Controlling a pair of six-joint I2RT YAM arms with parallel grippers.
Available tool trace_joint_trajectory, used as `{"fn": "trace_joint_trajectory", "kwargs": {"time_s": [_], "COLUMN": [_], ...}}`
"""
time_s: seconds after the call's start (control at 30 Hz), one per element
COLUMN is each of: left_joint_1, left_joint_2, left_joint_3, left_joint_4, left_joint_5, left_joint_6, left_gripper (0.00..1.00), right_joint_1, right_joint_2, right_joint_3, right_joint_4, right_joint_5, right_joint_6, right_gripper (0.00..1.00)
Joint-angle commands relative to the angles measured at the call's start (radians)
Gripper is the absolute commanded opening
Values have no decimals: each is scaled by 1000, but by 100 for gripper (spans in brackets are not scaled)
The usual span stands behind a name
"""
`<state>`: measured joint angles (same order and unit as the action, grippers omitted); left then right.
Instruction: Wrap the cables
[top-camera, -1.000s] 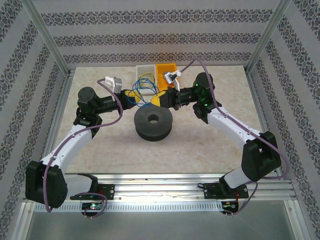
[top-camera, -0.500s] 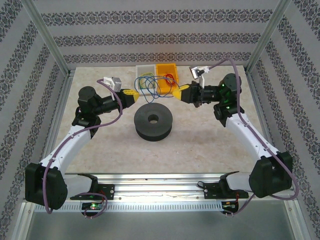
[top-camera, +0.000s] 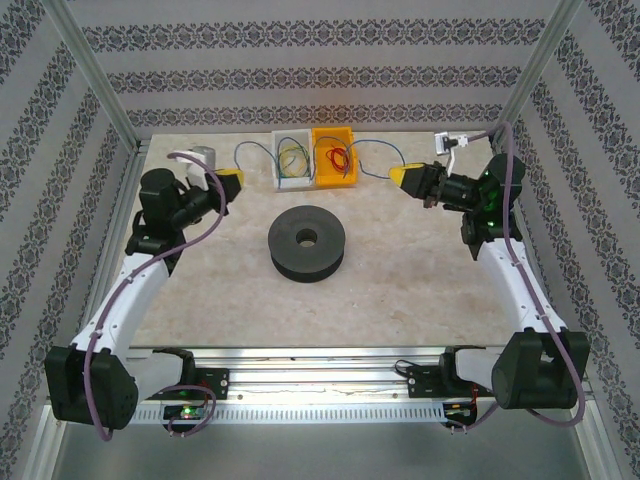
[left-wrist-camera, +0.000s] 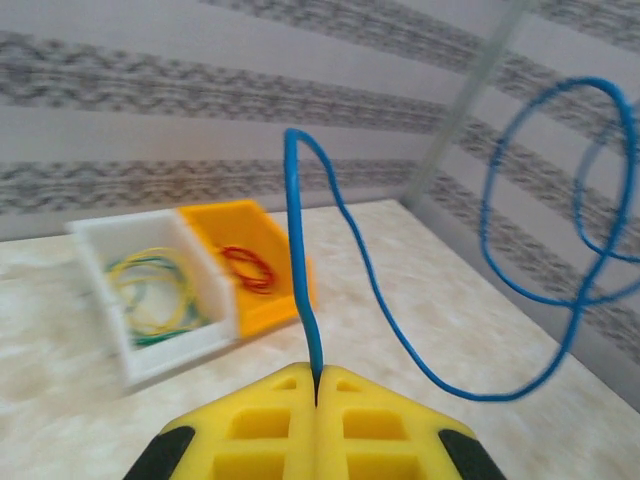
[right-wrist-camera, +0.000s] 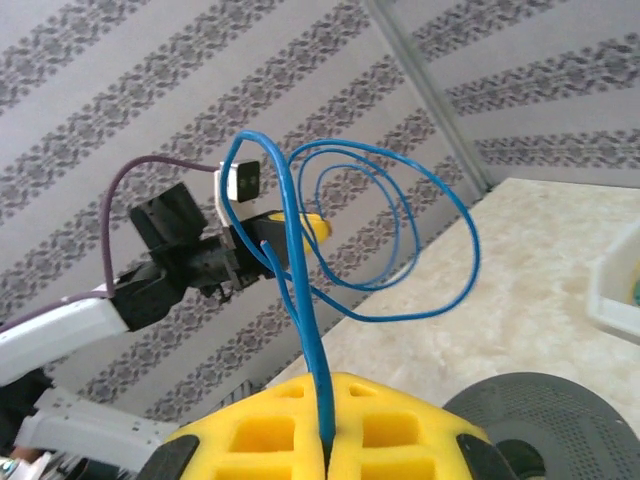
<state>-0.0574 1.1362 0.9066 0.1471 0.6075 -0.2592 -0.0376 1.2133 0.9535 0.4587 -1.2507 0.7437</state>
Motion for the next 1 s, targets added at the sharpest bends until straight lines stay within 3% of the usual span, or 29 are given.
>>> {"fn": "trace_joint_trajectory", "kwargs": {"time_s": [0.0, 0.37, 0.57, 0.77, 0.97], "left_joint_1": [68, 300, 434, 450, 452], "left_joint_2": [-35, -97, -79, -18, 11], "left_joint_3": [41, 161, 247, 349, 431], "left_joint_4": [-88, -252, -266, -290, -383], "left_joint_5": [-139, -216, -164, -131, -191], "left_joint_6": [-65, -158, -213, -206, -183], "left_gripper": [0, 0, 0, 0, 0], "right_joint_1": [-24, -115, -120, -84, -88], "right_joint_2": [-24, 58, 121, 169, 238], "right_joint_3": [-4, 63, 173, 263, 330], "right_joint_4": [-143, -557, -788, -979, -1072], "right_joint_5": [85, 357, 588, 933, 1236], "right_joint_6": [-140, -430, -615, -763, -718], "right_gripper": [0, 0, 0, 0, 0]}}
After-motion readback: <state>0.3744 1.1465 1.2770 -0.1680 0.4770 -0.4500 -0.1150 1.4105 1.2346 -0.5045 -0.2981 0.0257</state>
